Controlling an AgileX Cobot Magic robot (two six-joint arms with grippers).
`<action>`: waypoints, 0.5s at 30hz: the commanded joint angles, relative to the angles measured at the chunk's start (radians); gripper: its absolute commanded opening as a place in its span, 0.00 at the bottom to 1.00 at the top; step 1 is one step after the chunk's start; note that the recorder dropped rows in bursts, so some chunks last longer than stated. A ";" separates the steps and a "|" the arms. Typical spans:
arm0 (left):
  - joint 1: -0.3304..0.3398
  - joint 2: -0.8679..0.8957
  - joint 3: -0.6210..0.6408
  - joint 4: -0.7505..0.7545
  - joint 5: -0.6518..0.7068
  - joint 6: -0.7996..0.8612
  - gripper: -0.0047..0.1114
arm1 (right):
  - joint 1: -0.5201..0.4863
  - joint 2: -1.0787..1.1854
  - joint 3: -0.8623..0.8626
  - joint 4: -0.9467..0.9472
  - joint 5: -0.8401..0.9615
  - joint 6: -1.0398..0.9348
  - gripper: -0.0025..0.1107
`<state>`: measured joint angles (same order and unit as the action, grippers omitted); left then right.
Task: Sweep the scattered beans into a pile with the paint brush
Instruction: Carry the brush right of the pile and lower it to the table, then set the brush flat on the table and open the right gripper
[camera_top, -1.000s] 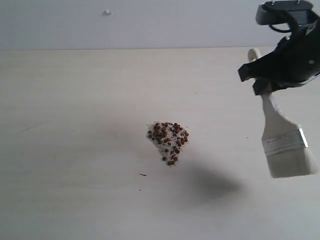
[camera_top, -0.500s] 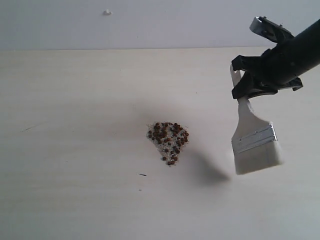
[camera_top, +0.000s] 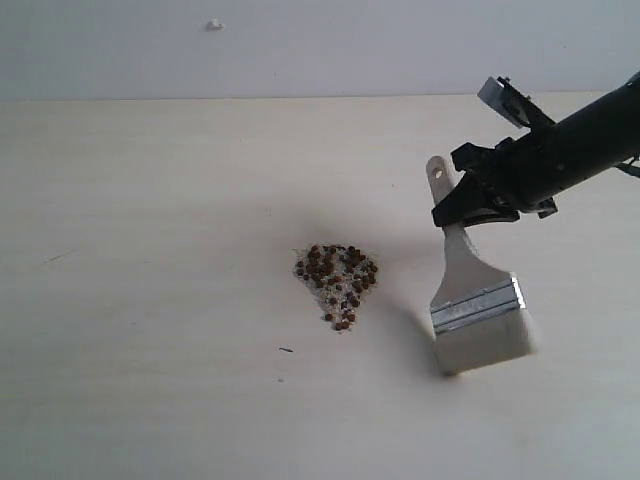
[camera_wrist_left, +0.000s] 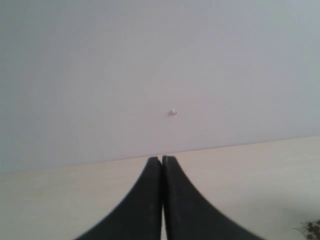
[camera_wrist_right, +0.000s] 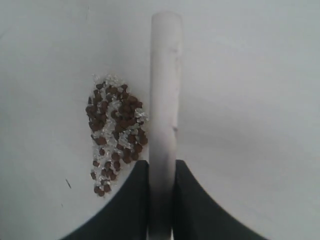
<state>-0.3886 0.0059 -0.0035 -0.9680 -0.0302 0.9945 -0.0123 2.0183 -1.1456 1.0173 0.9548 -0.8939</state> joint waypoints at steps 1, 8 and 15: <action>-0.005 -0.006 0.003 -0.006 -0.002 0.000 0.04 | -0.030 0.053 -0.008 0.141 0.047 -0.097 0.02; -0.005 -0.006 0.003 -0.006 -0.002 0.000 0.04 | -0.052 0.106 -0.008 0.248 0.126 -0.132 0.02; -0.005 -0.006 0.003 -0.006 -0.002 0.000 0.04 | -0.052 0.110 -0.008 0.238 0.219 -0.132 0.02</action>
<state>-0.3886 0.0059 -0.0035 -0.9680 -0.0302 0.9945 -0.0573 2.1258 -1.1456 1.2497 1.1098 -1.0148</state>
